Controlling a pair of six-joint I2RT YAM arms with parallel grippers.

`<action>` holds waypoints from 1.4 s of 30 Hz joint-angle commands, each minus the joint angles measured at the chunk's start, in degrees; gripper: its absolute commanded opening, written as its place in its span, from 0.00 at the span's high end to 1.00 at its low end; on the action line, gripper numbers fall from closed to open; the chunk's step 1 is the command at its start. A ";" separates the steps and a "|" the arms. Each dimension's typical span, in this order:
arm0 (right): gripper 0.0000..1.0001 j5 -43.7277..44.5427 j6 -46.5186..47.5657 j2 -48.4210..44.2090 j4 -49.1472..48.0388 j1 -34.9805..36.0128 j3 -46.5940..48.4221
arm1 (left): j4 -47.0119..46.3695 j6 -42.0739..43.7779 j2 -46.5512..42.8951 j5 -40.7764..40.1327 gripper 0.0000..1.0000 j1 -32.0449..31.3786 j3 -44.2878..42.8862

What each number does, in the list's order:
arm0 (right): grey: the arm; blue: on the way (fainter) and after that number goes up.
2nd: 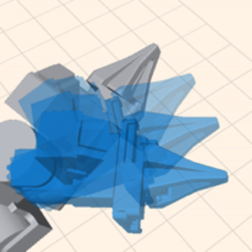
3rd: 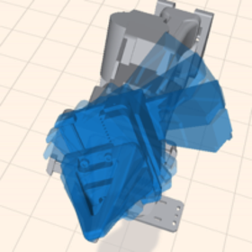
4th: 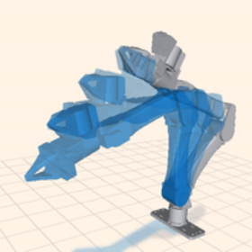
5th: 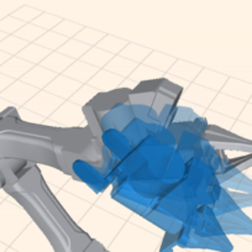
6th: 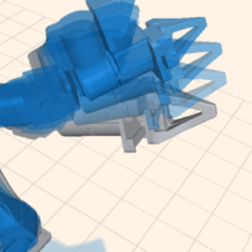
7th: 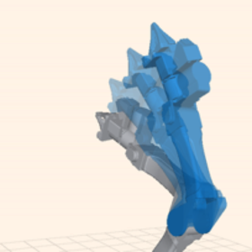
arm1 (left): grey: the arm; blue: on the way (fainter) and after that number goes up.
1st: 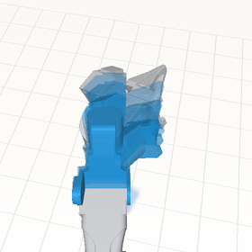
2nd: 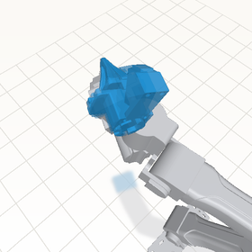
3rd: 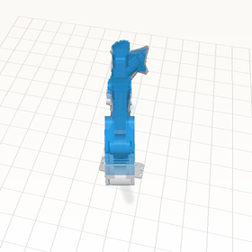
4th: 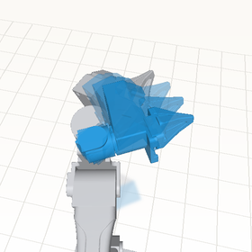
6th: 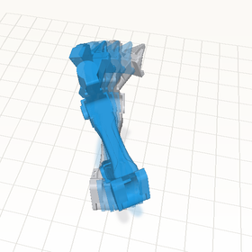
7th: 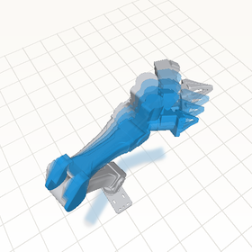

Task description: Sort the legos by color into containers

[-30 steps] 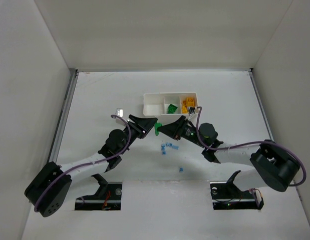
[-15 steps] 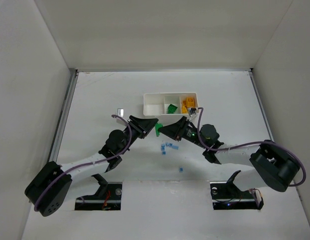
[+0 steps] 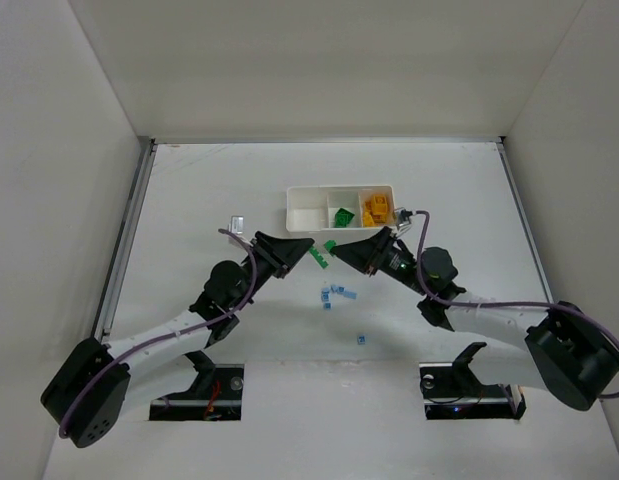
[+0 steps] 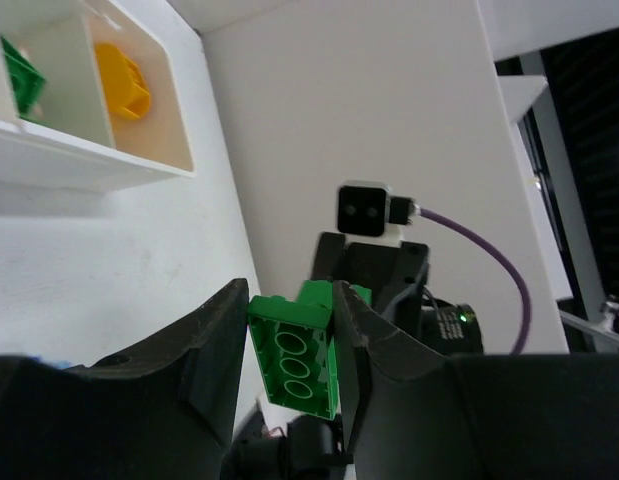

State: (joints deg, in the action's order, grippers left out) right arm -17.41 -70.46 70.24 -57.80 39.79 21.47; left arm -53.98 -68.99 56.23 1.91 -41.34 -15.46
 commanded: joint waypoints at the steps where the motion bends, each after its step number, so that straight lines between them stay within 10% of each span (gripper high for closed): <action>1: 0.70 1.06 0.93 -3.09 -1.53 -1.78 -0.20 | 1.33 3.25 -0.60 -3.58 0.82 1.31 -1.06; 11: 0.71 2.38 3.39 -2.82 0.83 -3.61 0.76 | 0.36 4.04 1.34 -4.37 0.83 0.16 -1.94; 23: 0.70 21.79 29.39 3.14 38.36 -8.20 19.38 | 7.56 8.87 -0.06 -6.57 0.82 -0.45 -4.22; 31: 0.68 23.74 35.29 14.65 42.24 -8.46 29.40 | 7.83 11.77 2.57 -5.52 0.82 0.25 -7.21; 42: 0.35 24.35 35.91 19.68 42.51 -8.72 34.25 | 7.83 16.25 9.42 -5.08 0.82 1.84 -13.36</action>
State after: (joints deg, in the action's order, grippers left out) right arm 5.65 -35.77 90.67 -14.24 31.46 52.53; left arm -43.94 -55.66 64.79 -3.46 -40.03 -25.08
